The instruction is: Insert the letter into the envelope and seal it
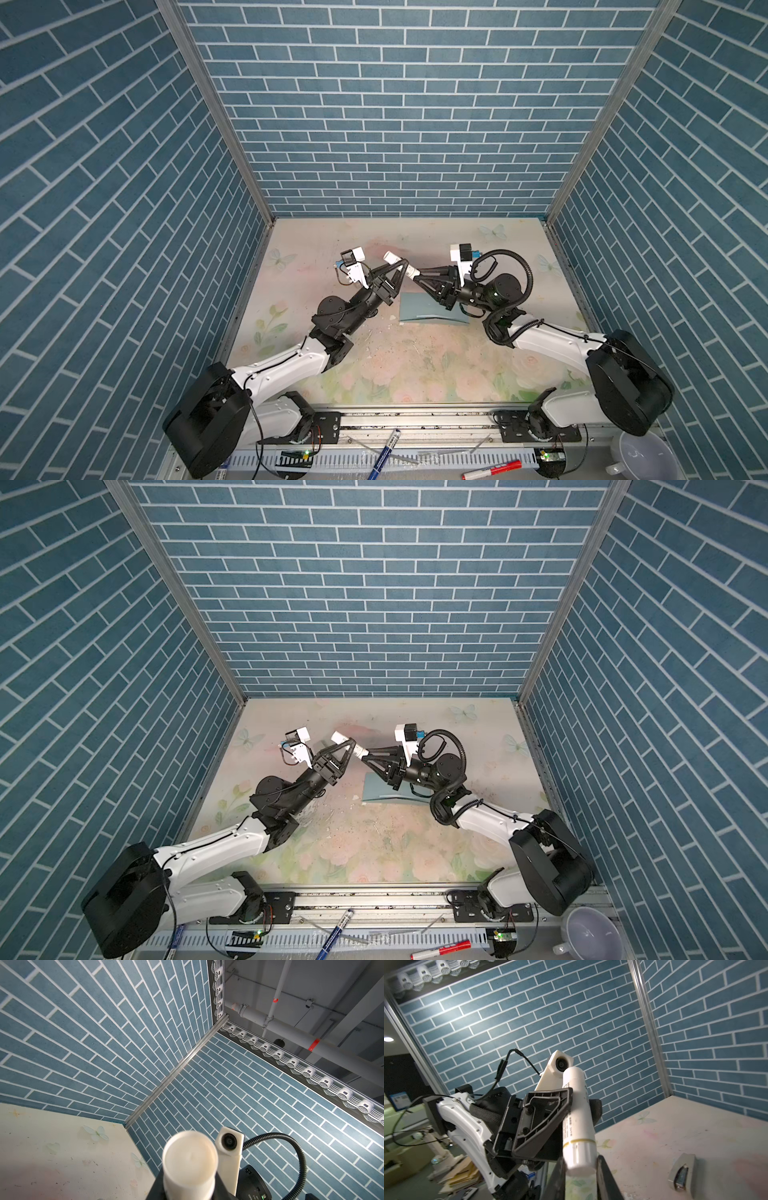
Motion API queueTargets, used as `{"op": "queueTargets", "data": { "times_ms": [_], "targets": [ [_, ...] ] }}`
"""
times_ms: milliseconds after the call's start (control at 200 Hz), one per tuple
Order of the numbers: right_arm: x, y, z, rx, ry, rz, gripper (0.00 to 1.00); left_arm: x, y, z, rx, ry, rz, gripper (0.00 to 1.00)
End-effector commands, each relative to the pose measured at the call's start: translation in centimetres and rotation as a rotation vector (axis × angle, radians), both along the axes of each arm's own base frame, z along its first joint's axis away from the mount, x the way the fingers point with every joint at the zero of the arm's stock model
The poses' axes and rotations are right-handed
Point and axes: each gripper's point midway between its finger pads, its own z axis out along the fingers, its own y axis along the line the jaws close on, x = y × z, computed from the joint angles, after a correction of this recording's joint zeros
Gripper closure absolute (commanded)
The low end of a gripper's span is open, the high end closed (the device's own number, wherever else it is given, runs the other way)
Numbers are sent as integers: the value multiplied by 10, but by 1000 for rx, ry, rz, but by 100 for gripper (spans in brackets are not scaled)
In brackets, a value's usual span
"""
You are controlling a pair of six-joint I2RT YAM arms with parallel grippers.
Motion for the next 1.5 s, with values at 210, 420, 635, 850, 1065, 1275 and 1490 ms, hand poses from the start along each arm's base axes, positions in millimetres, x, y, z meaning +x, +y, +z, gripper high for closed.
{"op": "queueTargets", "data": {
  "times_ms": [210,420,635,850,1065,1275,1490],
  "targets": [
    [-2,-10,47,135,-5,49,86,0,-8,-16,75,17,-15,100],
    [-5,-30,26,-10,-344,-247,30,7,-2,-19,67,95,19,100],
    [-10,-31,-8,-343,-817,-542,20,9,2,-18,77,147,39,100],
    [-7,-20,-20,-441,-1003,-688,31,11,4,-20,76,181,50,100],
    [-9,2,-20,-440,-1091,-763,44,12,3,-23,68,199,46,100],
    [-5,7,-15,-406,-1089,-830,58,10,2,-21,70,215,32,100],
    [-3,9,-18,-400,-1067,-842,64,11,1,-20,64,220,28,100]
  ]
}}
